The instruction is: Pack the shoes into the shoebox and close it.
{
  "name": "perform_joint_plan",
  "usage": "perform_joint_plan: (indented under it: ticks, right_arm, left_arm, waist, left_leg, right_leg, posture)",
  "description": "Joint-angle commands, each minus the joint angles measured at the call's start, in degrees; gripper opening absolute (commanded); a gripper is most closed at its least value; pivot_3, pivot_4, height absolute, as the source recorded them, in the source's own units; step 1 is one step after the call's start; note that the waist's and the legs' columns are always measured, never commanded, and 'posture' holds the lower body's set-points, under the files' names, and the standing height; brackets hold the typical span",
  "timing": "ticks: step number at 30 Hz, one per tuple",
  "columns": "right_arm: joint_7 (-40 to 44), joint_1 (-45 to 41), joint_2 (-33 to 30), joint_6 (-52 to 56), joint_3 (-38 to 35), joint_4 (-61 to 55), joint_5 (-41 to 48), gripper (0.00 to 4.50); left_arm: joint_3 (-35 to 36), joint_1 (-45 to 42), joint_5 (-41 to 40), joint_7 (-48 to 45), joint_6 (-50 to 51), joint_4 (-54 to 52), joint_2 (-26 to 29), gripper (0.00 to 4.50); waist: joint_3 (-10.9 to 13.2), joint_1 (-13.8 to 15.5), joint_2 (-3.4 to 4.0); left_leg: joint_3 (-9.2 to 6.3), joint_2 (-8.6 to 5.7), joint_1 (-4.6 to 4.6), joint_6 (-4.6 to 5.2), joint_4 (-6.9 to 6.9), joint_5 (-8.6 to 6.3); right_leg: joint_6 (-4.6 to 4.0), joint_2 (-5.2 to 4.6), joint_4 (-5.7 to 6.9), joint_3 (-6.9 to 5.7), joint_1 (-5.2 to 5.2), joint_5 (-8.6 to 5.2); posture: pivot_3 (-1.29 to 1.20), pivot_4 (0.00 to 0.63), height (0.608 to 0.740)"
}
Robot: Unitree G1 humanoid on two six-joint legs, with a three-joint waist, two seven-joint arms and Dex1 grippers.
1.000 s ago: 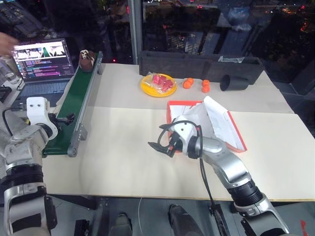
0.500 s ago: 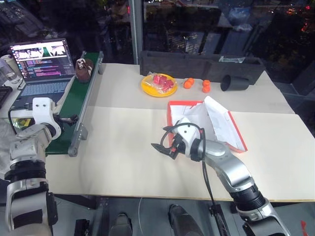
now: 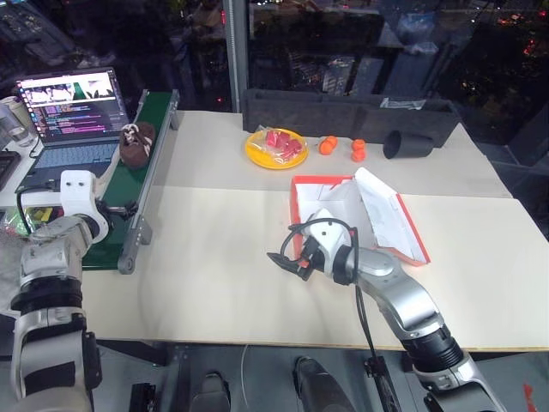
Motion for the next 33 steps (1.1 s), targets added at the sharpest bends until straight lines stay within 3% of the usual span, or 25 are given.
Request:
perform_joint_plan:
  ticks: [1,24,30,33]
  right_arm:
    - [-0.5,-0.1,0.3,-0.6,-1.7,-2.6,0.1,4.46]
    - [-2.1,-1.0,2.5,-1.1,-3.1,-2.5,0.5,4.46]
    - [-2.3,-2.1,3.3,-0.5,-5.1,-2.6,1.2,4.50]
    - [-2.3,-2.5,3.3,-0.5,-5.7,-2.4,1.0,4.50]
  left_arm:
    - [0.0,-1.8,0.8,-0.3,-1.9,-0.4,1.5,4.50]
    - [-2.2,-4.6,3.7,-0.2,-1.7,5.5,1.1,4.50]
    - [-1.6,-5.1,2.6,0.5,0.0,4.5,-0.3,2.88]
    - [-0.1,-6.2,1.4,1.3,-0.6,3.8,-1.3,2.82]
  waist:
    - [0.0,0.0,0.00]
    - [0.0,0.0,0.00]
    - [0.0,0.4,0.00]
    - [0.0,1.0,0.00]
  left_leg:
    - [0.00,0.00,0.00,0.00,0.00,0.00]
    - [0.00,0.00,0.00,0.00,0.00,0.00]
    - [0.00,0.00,0.03,0.00,0.01,0.01]
    - [0.00,0.00,0.03,-0.01,0.02,0.02]
  right_leg:
    - [0.00,0.00,0.00,0.00,0.00,0.00]
    - [0.00,0.00,0.01,0.00,0.00,0.00]
    - [0.00,0.00,0.08,-0.02,0.02,0.00]
    - [0.00,-0.01,0.07,-0.04,0.03,0.00]
  posture:
    - [0.00,0.150,0.740]
    - [0.00,0.150,0.740]
    - [0.00,0.150,0.740]
    - [0.00,0.150,0.740]
